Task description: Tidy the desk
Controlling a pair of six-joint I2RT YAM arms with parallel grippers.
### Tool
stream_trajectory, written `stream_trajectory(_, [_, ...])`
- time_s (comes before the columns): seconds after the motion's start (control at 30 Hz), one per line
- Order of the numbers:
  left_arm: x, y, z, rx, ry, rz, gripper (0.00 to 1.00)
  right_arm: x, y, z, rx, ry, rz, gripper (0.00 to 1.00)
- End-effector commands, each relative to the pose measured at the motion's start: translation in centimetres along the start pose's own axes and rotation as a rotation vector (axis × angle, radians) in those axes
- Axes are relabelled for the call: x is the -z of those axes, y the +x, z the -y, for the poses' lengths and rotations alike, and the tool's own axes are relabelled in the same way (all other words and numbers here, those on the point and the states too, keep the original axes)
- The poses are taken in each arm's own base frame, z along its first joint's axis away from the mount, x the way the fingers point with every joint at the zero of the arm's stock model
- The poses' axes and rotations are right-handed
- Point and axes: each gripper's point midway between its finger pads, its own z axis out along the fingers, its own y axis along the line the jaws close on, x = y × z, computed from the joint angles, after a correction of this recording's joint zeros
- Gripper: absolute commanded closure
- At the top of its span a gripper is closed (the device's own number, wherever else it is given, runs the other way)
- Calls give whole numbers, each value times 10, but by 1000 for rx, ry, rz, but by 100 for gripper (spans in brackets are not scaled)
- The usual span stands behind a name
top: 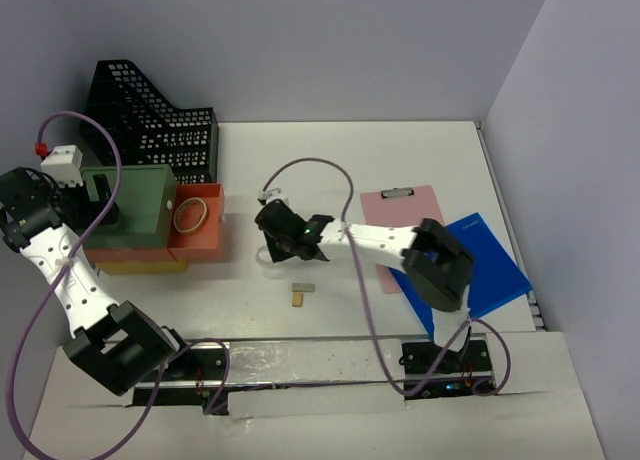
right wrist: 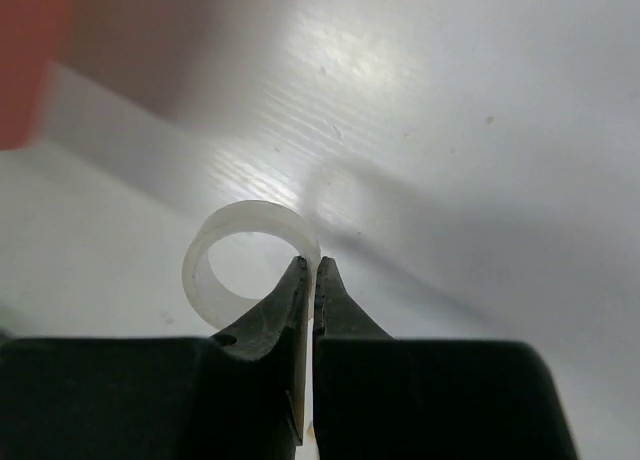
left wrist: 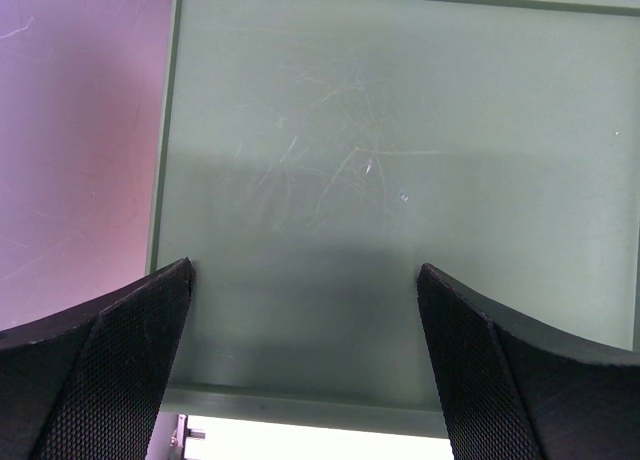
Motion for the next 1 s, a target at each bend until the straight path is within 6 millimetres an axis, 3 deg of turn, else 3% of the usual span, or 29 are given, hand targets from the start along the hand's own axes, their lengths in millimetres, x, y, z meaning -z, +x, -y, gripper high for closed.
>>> stream_trajectory(0.0, [5, 5, 8, 17, 16, 1, 1, 92, -119, -22, -20, -111, 397, 100])
stream_trajectory(0.1, [5, 7, 11, 18, 26, 4, 1, 117, -156, -35, -21, -147, 490, 100])
stream_trajectory(0.23, [5, 10, 13, 13, 31, 7, 1, 119, -193, -63, -36, -213, 542, 100])
stream_trajectory(0.27, [5, 10, 13, 13, 32, 5, 1, 104, -191, -69, -31, -220, 517, 100])
stream_trajectory(0.33, [5, 11, 13, 7, 32, 5, 1, 103, -208, -86, -52, -258, 524, 100])
stream_trajectory(0.4, [5, 11, 13, 3, 30, 7, 1, 70, -203, -98, -57, -269, 477, 100])
stream_trajectory(0.47, [4, 11, 13, 0, 32, 13, 1, 65, -215, -111, -80, -301, 478, 100])
stream_trajectory(0.53, [3, 12, 14, -1, 38, 12, 1, 43, -210, -118, -77, -306, 444, 100])
stream_trajectory(0.73, [-1, 13, 14, 4, 49, 5, 1, 14, -198, -127, -119, -331, 401, 100])
stream_trajectory(0.87, [-4, 14, 16, 15, 64, 6, 1, -16, -174, -137, -145, -366, 324, 100])
stream_trajectory(0.97, [-4, 14, 15, 17, 61, 3, 1, -33, -157, -136, -154, -350, 264, 87])
